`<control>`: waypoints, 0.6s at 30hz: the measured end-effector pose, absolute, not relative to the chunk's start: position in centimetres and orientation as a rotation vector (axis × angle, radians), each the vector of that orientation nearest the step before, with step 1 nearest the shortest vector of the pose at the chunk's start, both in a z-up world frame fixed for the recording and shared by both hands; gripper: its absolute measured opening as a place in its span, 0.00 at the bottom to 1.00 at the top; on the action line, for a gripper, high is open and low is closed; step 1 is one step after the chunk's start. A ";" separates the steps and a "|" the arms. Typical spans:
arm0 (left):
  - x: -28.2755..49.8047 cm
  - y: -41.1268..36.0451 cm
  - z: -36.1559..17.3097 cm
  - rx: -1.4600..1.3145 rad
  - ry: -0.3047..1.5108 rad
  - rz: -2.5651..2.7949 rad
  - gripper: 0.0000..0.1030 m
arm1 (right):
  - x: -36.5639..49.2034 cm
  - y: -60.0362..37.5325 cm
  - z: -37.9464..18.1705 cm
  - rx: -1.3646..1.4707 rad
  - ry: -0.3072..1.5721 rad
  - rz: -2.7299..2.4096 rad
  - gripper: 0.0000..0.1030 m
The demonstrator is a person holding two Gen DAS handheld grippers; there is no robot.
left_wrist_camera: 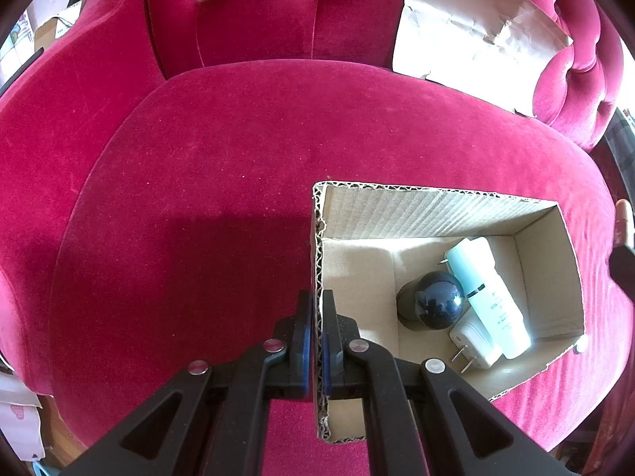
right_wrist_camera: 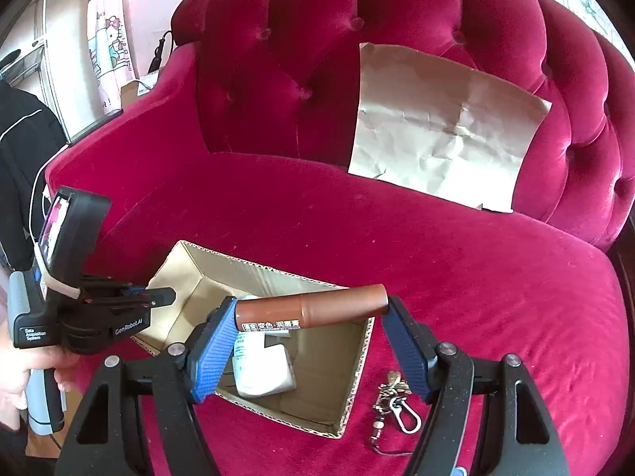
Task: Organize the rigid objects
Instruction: 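Lift the orange cylinder with the right gripper and carry it over the box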
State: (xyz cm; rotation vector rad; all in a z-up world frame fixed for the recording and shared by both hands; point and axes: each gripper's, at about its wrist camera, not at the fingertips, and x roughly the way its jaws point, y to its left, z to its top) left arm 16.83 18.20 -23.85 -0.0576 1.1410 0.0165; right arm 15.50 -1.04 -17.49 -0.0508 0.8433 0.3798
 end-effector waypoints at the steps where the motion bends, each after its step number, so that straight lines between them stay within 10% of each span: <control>1: 16.8 18.2 -23.8 -0.060 1.141 0.016 0.04 | 15.6 -0.9 -17.7 -0.047 0.850 0.381 0.74; 18: 16.8 18.2 -23.9 -0.061 1.141 0.016 0.04 | 16.8 1.1 -21.8 -0.064 0.943 0.367 0.74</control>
